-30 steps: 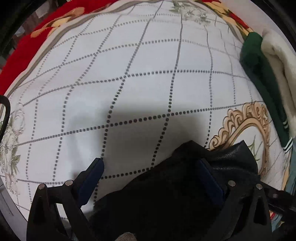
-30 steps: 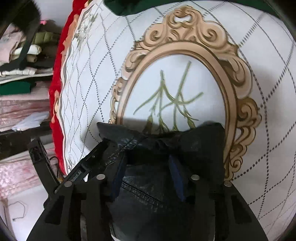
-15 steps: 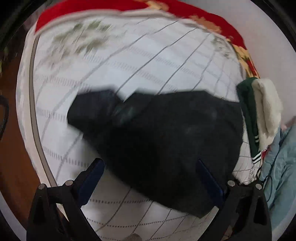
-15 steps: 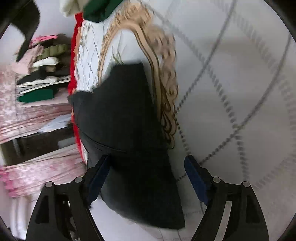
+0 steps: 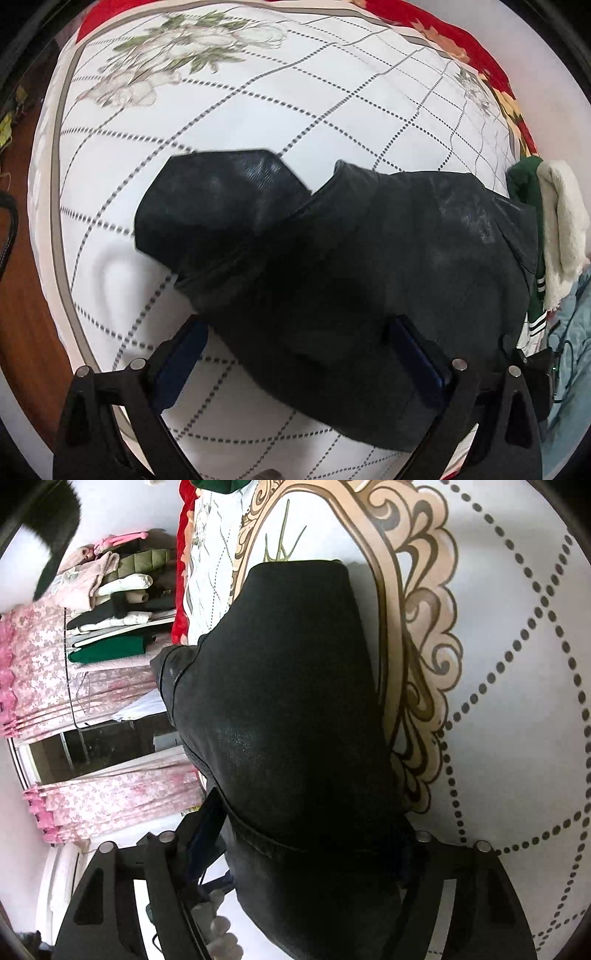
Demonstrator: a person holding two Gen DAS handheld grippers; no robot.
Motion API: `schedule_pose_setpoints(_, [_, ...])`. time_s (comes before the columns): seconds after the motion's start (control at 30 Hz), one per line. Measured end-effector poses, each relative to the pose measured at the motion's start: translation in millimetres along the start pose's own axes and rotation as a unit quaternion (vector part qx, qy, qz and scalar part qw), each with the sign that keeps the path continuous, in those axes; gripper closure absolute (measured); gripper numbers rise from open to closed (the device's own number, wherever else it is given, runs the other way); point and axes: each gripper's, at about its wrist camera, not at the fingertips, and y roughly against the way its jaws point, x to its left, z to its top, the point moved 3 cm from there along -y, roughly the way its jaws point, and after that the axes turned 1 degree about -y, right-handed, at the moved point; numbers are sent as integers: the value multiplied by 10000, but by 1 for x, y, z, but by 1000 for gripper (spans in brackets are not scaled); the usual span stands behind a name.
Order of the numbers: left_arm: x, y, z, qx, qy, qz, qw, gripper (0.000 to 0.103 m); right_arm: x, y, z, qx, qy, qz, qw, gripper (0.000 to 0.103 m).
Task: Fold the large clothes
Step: 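Carry the jacket bundle with both tools toward the green garment stack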
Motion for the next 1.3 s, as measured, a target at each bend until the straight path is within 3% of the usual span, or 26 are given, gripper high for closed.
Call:
schedule_pose_setpoints(0.43, [-2, -5, 8, -111, 38, 15, 9999, 4, -7, 16, -8, 121, 13, 23, 9999, 29])
schedule_pose_setpoints(0.6, [-10, 2, 9, -370, -133, 119, 9992, 34, -7, 16, -8, 202, 32, -34, 9998, 28])
schedule_pose_setpoints(0.8, [-13, 5, 10, -460, -218, 100, 9987, 55, -5, 15, -5, 239, 32, -101, 9997, 25])
schedule_pose_setpoints(1.03, [-12, 5, 9, -484, -226, 57, 9986, 57, 2, 9, -2, 278, 74, -366, 9989, 17])
schedule_pose_setpoints(1.1, [-11, 4, 11, -490, -207, 73, 9986, 57, 8, 15, -5, 235, 39, -119, 9996, 19])
schedule_pose_setpoints(1.2, [-6, 4, 11, -480, -163, 56, 9987, 57, 17, 31, -11, 353, 0, 1182, 9924, 22])
schedule_pose_setpoints(1.23, [-4, 4, 11, -483, -159, 58, 9987, 57, 19, 35, -13, 417, 53, 1431, 9888, 24])
schedule_pose_setpoints(1.3, [-3, 2, 11, -456, -189, 29, 9988, 57, 16, 32, -13, 490, 117, 1434, 9884, 22])
